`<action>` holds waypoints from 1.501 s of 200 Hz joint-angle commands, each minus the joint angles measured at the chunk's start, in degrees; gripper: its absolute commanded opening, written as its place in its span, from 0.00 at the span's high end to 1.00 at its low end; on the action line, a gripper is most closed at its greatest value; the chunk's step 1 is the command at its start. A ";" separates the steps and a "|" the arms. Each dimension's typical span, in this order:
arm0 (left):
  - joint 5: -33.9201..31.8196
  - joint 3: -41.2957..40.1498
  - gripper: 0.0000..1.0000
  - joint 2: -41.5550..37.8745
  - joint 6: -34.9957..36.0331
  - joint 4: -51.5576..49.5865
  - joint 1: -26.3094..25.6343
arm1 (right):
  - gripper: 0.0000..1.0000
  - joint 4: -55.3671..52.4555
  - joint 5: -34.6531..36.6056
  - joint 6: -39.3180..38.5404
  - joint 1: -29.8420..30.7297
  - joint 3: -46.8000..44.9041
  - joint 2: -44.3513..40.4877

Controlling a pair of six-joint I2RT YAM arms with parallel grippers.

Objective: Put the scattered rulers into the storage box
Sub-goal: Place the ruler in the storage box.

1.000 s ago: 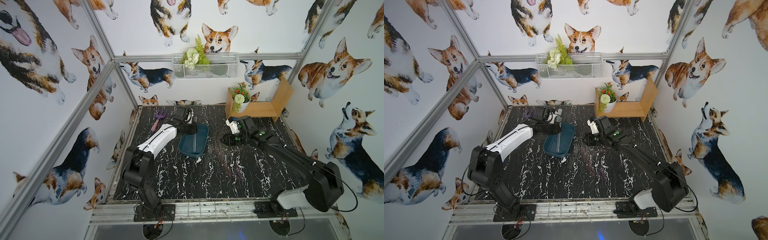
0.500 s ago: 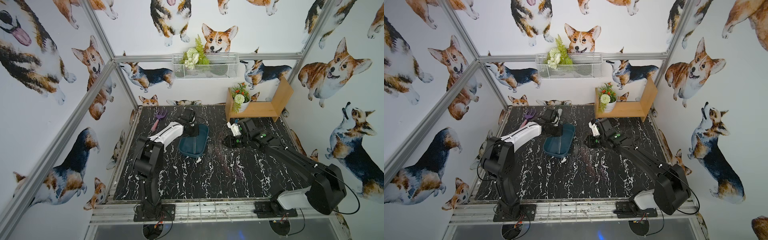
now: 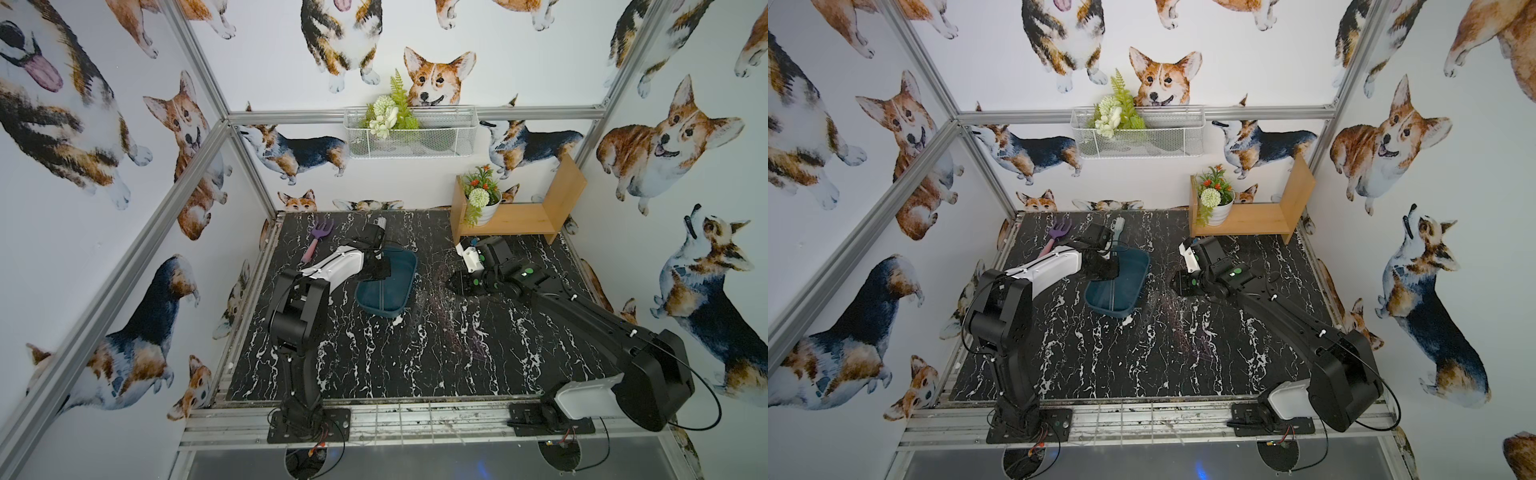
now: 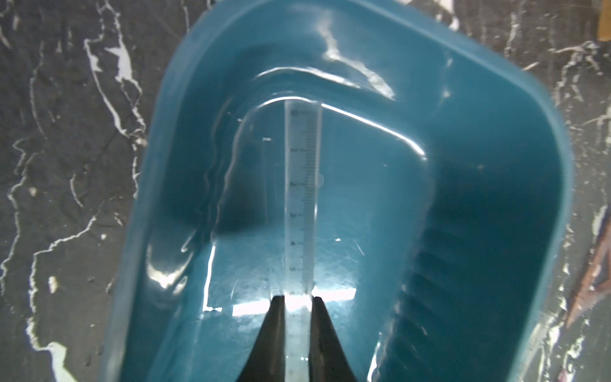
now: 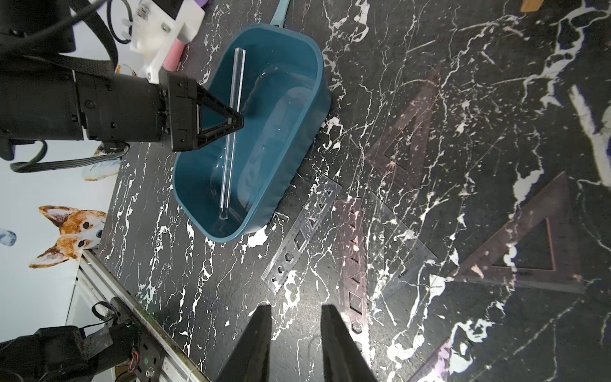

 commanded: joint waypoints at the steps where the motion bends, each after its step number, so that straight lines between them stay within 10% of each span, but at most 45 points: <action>1: 0.26 0.34 1.00 0.54 0.30 0.39 0.42 | 0.68 0.51 0.59 -0.83 0.14 -0.10 0.22; 94: 1.51 2.27 0.57 -2.91 1.90 0.34 0.40 | 0.63 -0.23 2.80 -1.63 0.13 -0.54 1.19; 300: 4.02 -11.20 0.56 -29.93 -1.92 0.69 -10.24 | 0.66 -4.55 12.08 -1.63 5.15 -4.12 5.75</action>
